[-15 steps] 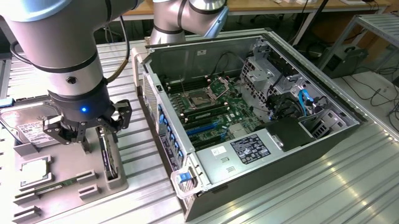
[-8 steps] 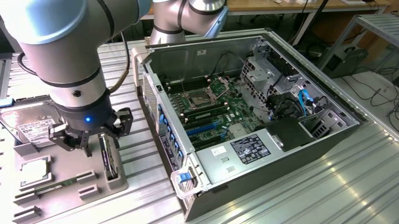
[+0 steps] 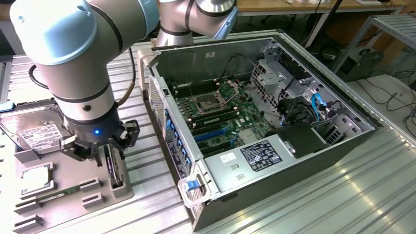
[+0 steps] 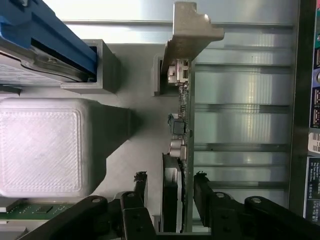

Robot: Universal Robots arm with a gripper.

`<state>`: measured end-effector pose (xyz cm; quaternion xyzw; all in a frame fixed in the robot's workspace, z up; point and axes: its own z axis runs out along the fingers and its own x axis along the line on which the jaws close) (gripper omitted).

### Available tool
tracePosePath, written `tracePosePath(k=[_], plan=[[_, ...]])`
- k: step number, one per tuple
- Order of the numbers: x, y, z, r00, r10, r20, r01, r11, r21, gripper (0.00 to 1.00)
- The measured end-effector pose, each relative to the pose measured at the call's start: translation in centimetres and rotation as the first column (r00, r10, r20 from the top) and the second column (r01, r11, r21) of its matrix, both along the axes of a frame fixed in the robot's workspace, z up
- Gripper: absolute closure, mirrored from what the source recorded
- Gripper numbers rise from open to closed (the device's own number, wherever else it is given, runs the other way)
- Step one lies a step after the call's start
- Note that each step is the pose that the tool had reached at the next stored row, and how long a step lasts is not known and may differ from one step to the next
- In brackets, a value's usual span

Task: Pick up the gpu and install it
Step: 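Pick up the gpu and move the gpu toward the slot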

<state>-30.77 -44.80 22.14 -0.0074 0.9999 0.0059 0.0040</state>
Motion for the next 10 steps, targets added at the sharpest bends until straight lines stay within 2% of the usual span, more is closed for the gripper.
tracePosePath(k=[1,10], plan=[[0.19,0.0,0.0,1.0,0.0,0.0,0.0,1.0,0.0,0.72],[0.2,0.0,0.13,1.0,0.0,-0.0001,0.0,1.0,-0.0001,0.72]])
